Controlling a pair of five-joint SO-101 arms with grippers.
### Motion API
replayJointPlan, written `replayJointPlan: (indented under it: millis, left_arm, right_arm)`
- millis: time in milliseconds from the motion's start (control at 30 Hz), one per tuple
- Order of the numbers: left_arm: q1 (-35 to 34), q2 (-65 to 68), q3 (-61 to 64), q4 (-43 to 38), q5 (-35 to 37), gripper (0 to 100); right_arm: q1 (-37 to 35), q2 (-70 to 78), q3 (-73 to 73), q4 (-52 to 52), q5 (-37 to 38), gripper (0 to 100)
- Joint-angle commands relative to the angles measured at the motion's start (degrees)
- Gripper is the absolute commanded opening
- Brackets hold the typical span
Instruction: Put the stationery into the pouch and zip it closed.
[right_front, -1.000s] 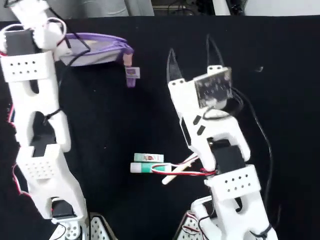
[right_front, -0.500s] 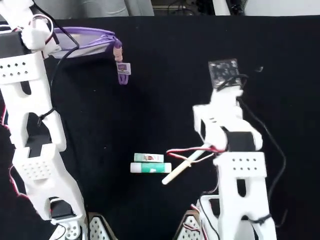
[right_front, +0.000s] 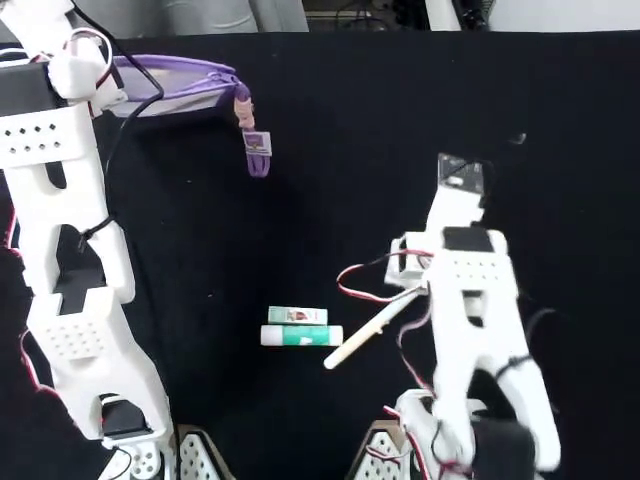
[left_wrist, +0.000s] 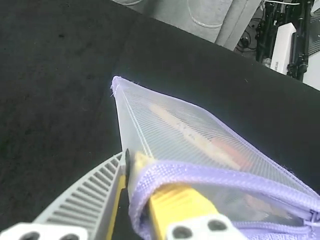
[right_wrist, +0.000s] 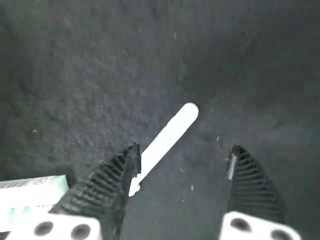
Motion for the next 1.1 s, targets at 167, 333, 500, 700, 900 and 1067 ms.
replayJointPlan:
  millis: [167,333,500,700,900,1067]
  left_arm:
    - [0.9,-0.5,-0.6,-1.1,0.8,3]
    - [0.9,-0.5,-0.6,-1.1,0.8,3]
    - [0.9,-0.5,-0.6,-1.1,0.8,3]
    - [2.1,-1.0,-0.7,-0.3,0.8,3]
    - [4.3,-1.1,-1.2,1.6,0.8,3]
    - [5.6,-1.1,-1.0,1.8,0.7,3]
  right_arm:
    - [-5.5,14.0,-2.7,-5.0,-13.1,27.5]
    - [-5.4,21.3,-2.9,-10.9,-15.0,20.4]
    - [-5.4,24.9,-7.2,-9.8,-12.1,1.0]
    - [-4.9,24.0,-7.6,-9.7,-10.1,1.1]
    - [-0.2,14.6,-12.1,-5.1,-3.0,1.1]
    - [0.8,2.9,-19.4,2.7,4.7,1.1]
